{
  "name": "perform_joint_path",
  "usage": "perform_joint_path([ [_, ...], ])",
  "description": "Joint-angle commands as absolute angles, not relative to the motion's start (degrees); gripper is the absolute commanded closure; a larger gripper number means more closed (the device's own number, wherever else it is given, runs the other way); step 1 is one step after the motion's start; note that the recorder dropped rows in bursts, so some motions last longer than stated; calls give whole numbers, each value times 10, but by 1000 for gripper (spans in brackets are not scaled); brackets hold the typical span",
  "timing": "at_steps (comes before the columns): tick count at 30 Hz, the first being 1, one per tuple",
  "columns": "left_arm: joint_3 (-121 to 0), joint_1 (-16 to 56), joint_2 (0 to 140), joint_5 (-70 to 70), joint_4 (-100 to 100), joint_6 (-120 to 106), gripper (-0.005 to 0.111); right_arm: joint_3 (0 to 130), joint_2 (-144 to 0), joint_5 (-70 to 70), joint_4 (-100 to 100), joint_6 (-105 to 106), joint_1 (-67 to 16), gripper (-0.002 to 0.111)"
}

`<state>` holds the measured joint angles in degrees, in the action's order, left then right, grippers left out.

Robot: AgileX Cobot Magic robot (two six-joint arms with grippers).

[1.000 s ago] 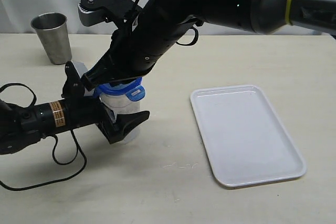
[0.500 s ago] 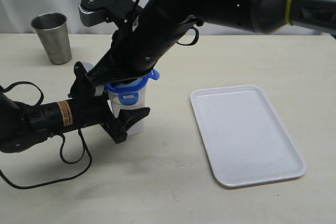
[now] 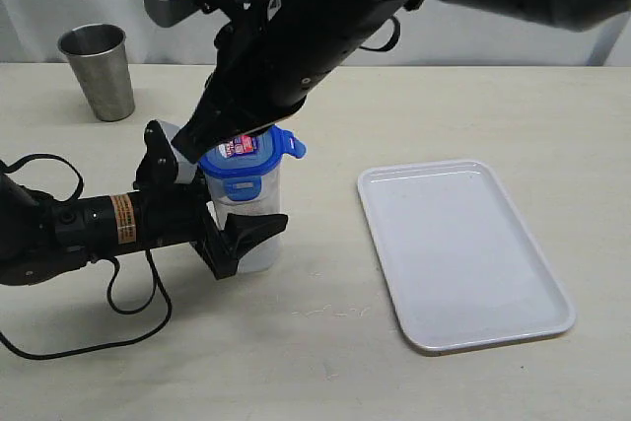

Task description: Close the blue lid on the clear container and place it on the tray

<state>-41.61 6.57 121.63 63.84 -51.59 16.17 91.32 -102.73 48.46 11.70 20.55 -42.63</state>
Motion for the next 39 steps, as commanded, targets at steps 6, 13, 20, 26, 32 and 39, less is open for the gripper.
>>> perform_joint_path([
  [6,-427,66,1216,692,-679,83,107,898,-973,636,25,392,-462,65],
  [13,-428,66,1216,700,-662,95,107,878,-973,632,40,348,-488,65],
  [20,-428,66,1216,700,-657,95,107,878,-1023,604,-6,266,-501,65],
  [26,-428,66,1216,700,-653,108,107,862,-1036,596,-26,281,-501,65],
  [32,-428,66,1216,700,-653,122,107,801,-1036,551,-20,311,-502,65],
  [39,-428,66,1216,700,-653,125,107,756,-1036,502,-160,251,-547,65],
])
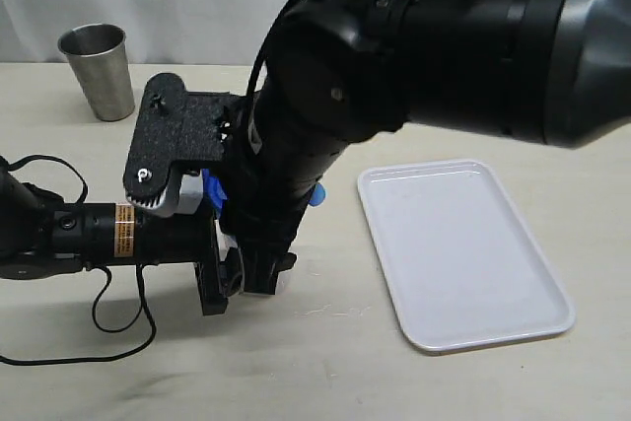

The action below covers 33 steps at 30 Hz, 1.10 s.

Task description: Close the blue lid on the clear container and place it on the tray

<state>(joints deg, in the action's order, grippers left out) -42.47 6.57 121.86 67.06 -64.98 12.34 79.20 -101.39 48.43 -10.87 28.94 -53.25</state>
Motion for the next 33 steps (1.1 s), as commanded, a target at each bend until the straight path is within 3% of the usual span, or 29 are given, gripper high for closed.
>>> perform_joint_path([
  [1,-428,66,1216,700,-653,125,107,753,-1036,501,-166,243,-547,65],
  [33,-428,66,1216,700,-665,125,107,666,-1074,441,-337,121,-576,78],
])
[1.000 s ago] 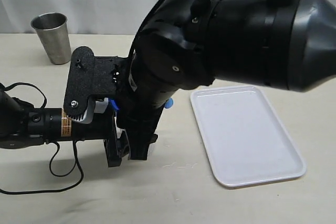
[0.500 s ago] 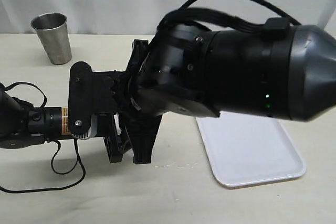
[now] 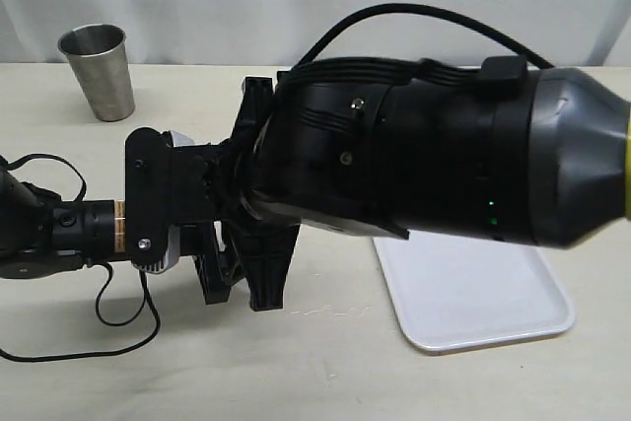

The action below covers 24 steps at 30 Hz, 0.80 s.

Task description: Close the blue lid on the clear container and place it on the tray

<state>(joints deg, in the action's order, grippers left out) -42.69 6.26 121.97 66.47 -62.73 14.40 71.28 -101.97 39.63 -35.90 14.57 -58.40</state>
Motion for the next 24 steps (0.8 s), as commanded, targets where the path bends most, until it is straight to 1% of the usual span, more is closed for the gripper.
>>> perform_joint_path([
  [1,-428,66,1216,700,-665,125,107,662,-1074,441,-356,106,-579,79],
  [11,-428,66,1216,700,-671,125,107,650,-1074,419,-419,31,-581,79],
  [15,-428,66,1216,700,-671,121,107,650,-1067,416,-372,80,-581,79],
  [19,-428,66,1216,700,-669,106,107,650,-1015,400,-279,147,-581,78],
  [21,-428,66,1216,700,-669,93,107,650,-986,390,-239,165,-581,74],
  [24,-428,66,1216,700,-669,52,107,654,-930,388,-188,173,-581,59],
])
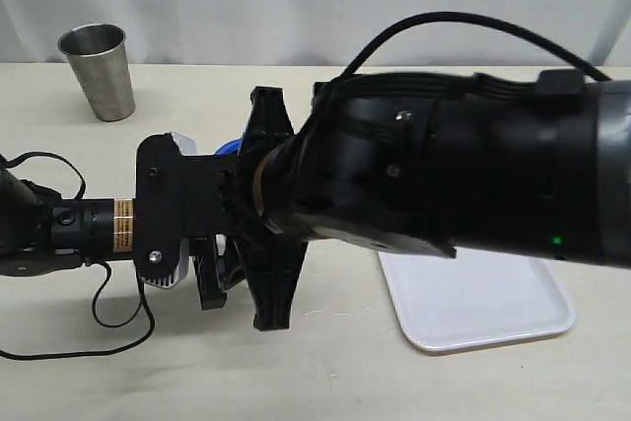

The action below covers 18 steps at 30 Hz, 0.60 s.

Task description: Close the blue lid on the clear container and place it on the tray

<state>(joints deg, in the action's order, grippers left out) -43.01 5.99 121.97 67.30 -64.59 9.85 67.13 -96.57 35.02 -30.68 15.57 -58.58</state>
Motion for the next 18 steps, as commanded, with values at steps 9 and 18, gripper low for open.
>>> perform_joint_path([
  [9,-428,66,1216,700,-666,10,107,680,-809,390,-157,172,-577,50],
  [18,-428,66,1216,700,-683,-22,107,829,-884,544,93,297,-458,60],
])
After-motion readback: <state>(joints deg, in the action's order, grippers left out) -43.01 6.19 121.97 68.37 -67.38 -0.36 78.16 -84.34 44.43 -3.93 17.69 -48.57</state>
